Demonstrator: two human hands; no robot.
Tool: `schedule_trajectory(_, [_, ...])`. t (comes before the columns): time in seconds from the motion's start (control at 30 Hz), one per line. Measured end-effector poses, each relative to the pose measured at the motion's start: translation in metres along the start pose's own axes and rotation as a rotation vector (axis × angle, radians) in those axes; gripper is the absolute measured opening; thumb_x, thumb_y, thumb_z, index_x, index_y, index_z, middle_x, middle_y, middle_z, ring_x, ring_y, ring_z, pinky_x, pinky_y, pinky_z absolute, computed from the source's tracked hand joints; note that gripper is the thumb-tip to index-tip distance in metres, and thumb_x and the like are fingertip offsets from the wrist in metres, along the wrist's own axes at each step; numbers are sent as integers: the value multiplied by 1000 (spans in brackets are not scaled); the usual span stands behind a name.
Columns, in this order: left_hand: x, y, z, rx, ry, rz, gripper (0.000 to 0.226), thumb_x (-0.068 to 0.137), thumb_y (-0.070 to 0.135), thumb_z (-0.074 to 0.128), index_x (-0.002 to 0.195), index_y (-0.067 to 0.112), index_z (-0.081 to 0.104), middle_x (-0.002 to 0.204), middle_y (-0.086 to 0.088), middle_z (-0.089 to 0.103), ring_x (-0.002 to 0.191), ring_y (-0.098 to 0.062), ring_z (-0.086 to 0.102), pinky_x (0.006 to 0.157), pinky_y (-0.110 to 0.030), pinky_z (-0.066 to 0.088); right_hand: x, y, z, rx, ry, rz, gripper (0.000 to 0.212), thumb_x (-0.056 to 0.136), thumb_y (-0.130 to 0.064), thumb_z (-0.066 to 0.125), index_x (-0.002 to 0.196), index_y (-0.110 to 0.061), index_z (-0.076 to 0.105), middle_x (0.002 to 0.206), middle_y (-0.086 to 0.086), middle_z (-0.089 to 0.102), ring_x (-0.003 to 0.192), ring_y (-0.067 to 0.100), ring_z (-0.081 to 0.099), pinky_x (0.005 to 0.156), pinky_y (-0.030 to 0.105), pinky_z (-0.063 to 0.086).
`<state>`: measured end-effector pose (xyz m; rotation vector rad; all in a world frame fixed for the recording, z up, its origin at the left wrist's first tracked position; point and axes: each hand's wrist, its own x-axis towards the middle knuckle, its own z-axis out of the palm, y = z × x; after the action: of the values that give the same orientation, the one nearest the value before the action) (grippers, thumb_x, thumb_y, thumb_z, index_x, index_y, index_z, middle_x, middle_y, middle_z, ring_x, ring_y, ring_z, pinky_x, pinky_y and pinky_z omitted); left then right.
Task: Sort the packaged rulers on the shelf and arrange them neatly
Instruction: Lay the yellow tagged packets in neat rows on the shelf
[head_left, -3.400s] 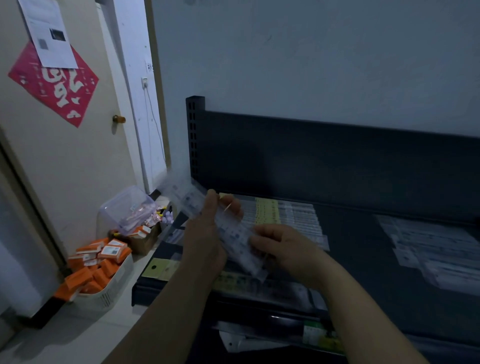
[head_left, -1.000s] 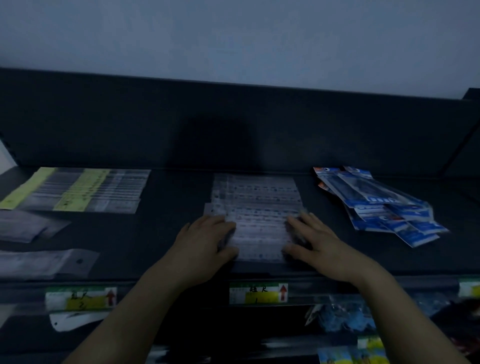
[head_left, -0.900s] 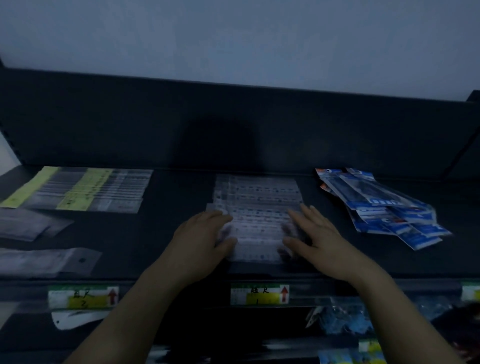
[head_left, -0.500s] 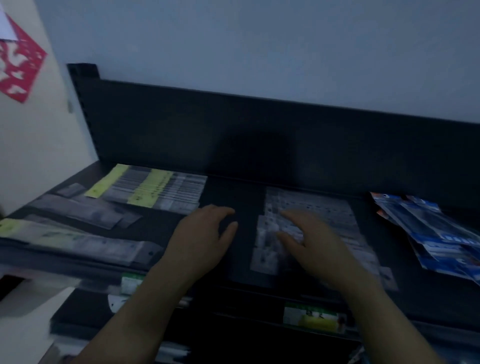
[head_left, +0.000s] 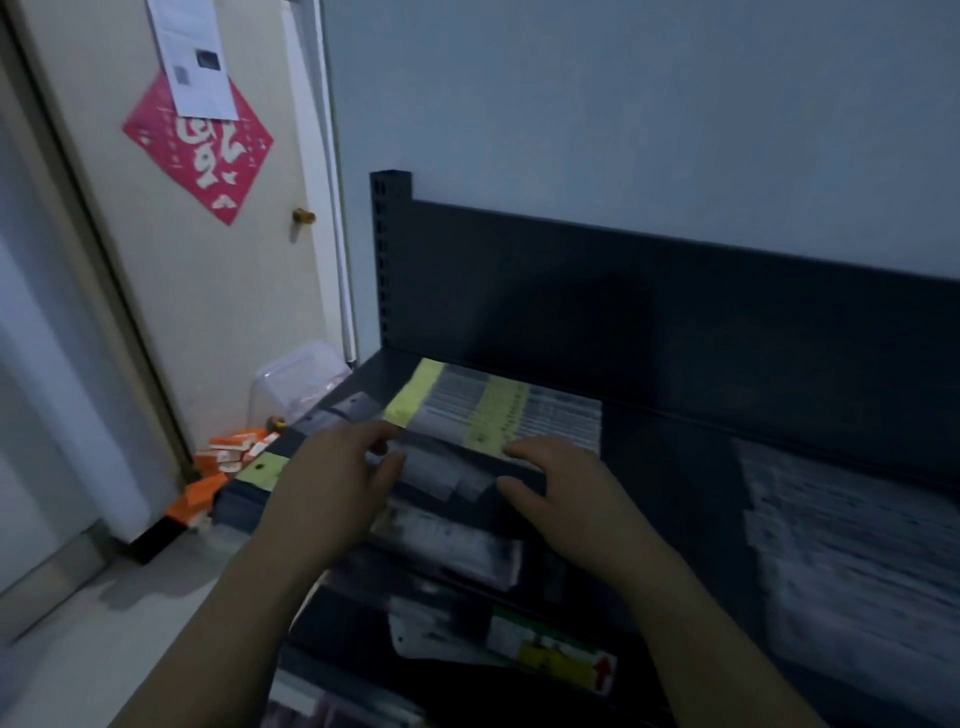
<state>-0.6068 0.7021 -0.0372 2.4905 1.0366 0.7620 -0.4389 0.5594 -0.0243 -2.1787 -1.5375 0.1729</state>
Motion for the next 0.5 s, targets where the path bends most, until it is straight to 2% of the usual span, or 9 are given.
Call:
schedule_trajectory(0.17, [15,-53,-16,44,6,-17,27,87,22,64,112,14,70,101,-7,72,94,-25,65,81,-32,47,39,-47,36,-75,-54,68,35,94,-37,52,114,-10,62,111,8,61,98,23,57,87,40,49])
schedule_trajectory(0.3, [19,-79,-18,-4,-61,8,20,89,23,61,106,17,70,101,-1,70,93,-20,64,81,-33,51,59,-61,56,-177,-113,96,26,90,-36,60,92,-10,62,95,9,60,85,25,57,76,40,52])
schedule_trajectory(0.4, [19,-91,-17,-44,-124,76,18,93,28,53,104,23,67,99,4,67,90,-11,60,80,-32,52,67,-66,56,-126,-200,166,29,91,-31,58,98,-4,60,94,16,61,79,27,58,69,38,49])
schedule_trajectory(0.5, [21,-99,-14,-60,-121,120,22,93,30,53,109,22,66,104,3,68,95,-11,59,87,-35,49,69,-66,57,-21,-249,231,19,95,-27,53,83,-13,50,81,6,51,69,19,48,65,32,39])
